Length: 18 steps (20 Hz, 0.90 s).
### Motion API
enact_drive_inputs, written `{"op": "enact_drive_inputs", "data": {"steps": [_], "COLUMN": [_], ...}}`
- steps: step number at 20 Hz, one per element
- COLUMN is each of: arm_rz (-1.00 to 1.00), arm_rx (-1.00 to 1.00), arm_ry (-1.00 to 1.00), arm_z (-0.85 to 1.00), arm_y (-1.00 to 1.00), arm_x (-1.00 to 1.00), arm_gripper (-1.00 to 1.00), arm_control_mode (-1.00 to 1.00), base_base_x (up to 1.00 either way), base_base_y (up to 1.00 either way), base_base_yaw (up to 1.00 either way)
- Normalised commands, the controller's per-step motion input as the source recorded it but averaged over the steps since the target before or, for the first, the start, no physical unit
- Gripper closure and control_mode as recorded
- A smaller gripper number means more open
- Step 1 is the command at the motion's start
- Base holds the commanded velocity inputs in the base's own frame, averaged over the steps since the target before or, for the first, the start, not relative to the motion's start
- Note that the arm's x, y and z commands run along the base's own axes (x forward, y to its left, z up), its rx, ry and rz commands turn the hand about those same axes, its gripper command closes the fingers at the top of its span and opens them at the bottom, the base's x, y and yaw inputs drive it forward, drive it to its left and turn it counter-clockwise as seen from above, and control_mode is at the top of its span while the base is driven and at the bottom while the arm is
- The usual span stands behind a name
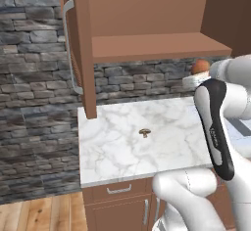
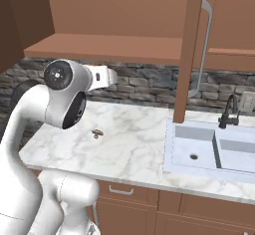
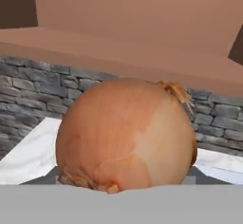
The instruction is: Pick the mushroom, onion from the counter and place them in the cabinet. Then close the cabinet.
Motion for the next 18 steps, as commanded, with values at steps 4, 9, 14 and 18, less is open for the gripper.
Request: {"op": "enact_drive_inputs", "data": {"steps": [4, 9, 14, 18], "arm_rz": [-0.03, -0.11, -0.11, -0.08], "arm_rx": [-0.02, 0.0, 0.0, 0.0], "arm_ry": [-0.27, 0.02, 0.1, 0.13], "arm_z": [0.89, 0.38, 0.06, 0.0], "arm_y": [0.03, 0.01, -0.01, -0.16], "arm_x": [0.3, 0.93, 0.99, 1.0], "arm_gripper": [1.0, 1.0, 1.0, 1.0], "arm_control_mode": [-1.0, -1.0, -1.0, -1.0], "base_base_x": [0.0, 0.0, 0.0, 0.0], "base_base_y": [0.0, 0.0, 0.0, 0.0], "base_base_yaw": [0.0, 0.0, 0.0, 0.0]}}
